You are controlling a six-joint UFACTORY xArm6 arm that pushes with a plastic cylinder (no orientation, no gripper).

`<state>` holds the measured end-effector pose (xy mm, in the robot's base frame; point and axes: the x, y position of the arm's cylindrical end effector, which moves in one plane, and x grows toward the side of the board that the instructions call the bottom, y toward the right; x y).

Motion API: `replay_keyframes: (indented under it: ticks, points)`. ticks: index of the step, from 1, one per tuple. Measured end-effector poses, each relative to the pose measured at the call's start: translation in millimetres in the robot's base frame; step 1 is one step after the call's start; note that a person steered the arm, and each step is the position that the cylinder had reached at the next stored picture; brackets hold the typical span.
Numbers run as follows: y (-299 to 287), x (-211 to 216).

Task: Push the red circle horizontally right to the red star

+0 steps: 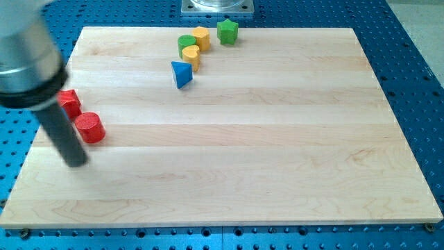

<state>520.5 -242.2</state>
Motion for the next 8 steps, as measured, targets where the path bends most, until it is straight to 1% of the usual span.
replay_keyframes:
  ticks: [1, 2, 3, 4, 5, 6, 7, 8]
  points:
    - [24.7, -44.5]
    - [74.7, -84.4]
    - [103.4, -66.0]
    - [137.6, -63.1]
    - [147.1, -76.9]
    - [132.2, -96.3]
    - [139.1, -63.7]
    - [73.4, -30.3]
